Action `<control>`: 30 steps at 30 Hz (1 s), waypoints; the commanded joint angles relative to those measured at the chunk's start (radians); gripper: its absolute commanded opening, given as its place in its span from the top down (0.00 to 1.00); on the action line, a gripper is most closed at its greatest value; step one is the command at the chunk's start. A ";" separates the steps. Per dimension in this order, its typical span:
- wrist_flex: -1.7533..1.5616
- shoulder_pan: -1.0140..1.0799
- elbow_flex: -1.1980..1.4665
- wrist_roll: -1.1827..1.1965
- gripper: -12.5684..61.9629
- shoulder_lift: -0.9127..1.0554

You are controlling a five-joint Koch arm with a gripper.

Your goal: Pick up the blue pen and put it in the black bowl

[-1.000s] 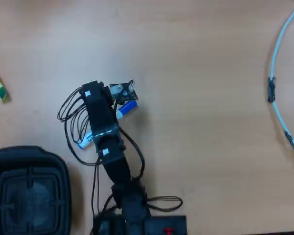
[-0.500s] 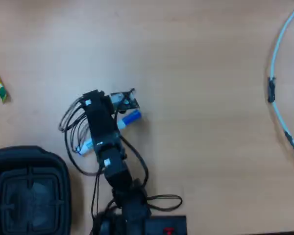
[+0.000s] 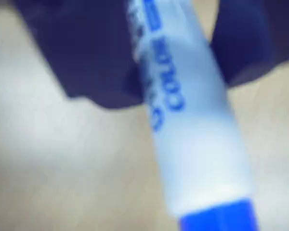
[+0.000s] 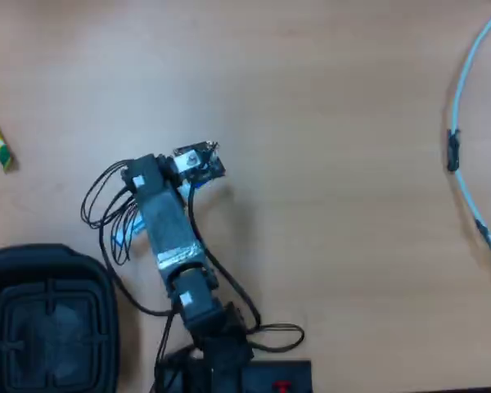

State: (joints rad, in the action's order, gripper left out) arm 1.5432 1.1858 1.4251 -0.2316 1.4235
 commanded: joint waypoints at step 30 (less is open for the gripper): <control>0.107 -0.431 -0.175 -0.032 0.91 0.436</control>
State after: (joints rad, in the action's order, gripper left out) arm 1.6276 0.8038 1.3560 -0.2516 1.8086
